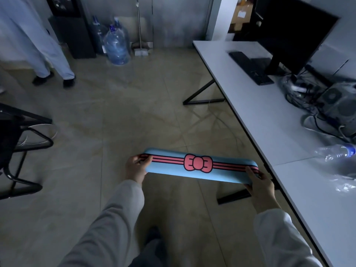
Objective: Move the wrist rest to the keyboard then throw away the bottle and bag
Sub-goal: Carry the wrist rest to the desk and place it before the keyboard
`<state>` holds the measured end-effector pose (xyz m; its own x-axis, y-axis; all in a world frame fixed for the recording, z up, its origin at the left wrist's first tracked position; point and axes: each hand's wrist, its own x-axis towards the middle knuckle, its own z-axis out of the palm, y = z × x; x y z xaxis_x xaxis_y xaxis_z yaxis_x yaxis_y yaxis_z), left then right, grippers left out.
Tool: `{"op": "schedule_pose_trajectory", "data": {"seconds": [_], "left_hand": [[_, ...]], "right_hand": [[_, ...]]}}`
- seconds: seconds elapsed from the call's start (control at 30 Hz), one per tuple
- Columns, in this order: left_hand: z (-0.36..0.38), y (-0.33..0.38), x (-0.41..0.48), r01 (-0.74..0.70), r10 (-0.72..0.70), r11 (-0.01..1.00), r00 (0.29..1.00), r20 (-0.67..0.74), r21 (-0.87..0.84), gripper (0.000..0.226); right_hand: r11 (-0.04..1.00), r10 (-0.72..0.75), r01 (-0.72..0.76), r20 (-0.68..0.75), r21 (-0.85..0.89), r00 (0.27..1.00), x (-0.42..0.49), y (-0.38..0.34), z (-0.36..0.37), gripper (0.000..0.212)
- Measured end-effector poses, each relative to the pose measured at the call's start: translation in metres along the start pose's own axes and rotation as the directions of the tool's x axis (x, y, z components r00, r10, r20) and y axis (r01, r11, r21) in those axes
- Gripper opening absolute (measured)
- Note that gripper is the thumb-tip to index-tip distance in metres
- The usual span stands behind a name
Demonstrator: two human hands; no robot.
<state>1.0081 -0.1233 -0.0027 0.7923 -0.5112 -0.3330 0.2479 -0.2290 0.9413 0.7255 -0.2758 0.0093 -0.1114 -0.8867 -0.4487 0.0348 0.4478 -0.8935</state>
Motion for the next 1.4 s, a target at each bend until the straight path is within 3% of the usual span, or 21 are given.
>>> {"op": "schedule_pose_trajectory", "data": {"seconds": [0.57,0.83,1.17,1.4], "left_hand": [[0.049,0.043,0.191,0.135,-0.134,0.990,0.991,0.026,-0.034,0.041],[0.137,0.093,0.295,0.135,-0.134,0.990,0.990,0.039,-0.027,0.035],[0.223,0.140,0.394,0.145,-0.144,0.989,0.988,0.051,-0.027,0.045],[0.282,0.169,0.478,0.165,-0.162,0.986,0.976,0.143,-0.011,0.040]], "right_hand": [[1.000,0.026,-0.025,-0.052,0.010,0.998,0.104,-0.046,0.134,0.037],[1.000,0.024,-0.023,-0.078,0.018,0.997,0.210,-0.100,0.193,0.036],[0.999,0.029,-0.027,-0.107,0.018,0.994,0.312,-0.169,0.251,0.036],[0.994,0.066,-0.049,-0.174,0.101,0.982,0.366,-0.188,0.291,0.037]]}}
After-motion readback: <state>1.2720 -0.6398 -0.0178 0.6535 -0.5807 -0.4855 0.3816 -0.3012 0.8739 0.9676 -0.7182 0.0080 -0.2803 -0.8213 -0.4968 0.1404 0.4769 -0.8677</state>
